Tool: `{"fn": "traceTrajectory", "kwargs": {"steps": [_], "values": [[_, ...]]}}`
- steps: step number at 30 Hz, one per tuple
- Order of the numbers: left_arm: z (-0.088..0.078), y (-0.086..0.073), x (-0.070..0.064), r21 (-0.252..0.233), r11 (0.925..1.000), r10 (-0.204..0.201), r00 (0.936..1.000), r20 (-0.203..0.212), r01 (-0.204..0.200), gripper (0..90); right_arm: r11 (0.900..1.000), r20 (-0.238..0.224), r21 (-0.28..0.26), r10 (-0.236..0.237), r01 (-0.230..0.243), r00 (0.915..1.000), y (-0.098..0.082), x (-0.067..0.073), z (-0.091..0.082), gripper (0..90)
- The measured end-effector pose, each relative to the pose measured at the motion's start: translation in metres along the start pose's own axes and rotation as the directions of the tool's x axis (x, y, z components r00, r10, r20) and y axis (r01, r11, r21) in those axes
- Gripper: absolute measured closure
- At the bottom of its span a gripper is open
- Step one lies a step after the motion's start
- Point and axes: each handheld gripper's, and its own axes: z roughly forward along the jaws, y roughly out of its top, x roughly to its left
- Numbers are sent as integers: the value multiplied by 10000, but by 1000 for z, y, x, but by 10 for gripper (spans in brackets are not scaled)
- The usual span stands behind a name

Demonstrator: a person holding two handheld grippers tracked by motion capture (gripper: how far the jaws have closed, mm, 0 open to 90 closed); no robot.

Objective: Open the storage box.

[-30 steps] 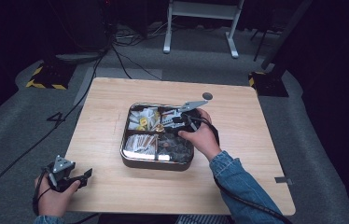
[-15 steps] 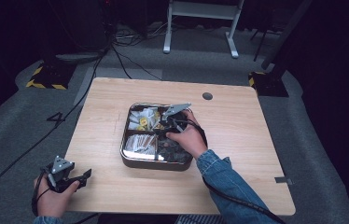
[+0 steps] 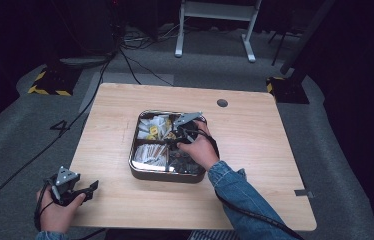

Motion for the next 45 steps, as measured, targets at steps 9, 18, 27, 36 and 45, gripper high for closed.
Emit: {"fn": "traceTrajectory", "kwargs": {"steps": [9,18,27,36,45], "values": [[1,0,0,-26,10000,-52,10000,50,52,276,9998,216,-138,136,-133,9997,-1,3,0,589],[3,4,0,-64,10000,19,9999,101,-18,277,9994,247,-200,276,-271,9993,1,3,-3,590],[8,15,-6,-230,9995,206,9994,295,-199,286,9985,327,-498,240,-223,9992,11,3,-23,590],[17,27,-13,-343,9986,416,9977,530,-398,286,9958,424,-879,275,-237,9987,18,5,-45,591],[22,37,-16,-550,9979,369,9972,657,-333,285,9932,680,-1151,249,-169,9974,20,1,-74,590]]}}
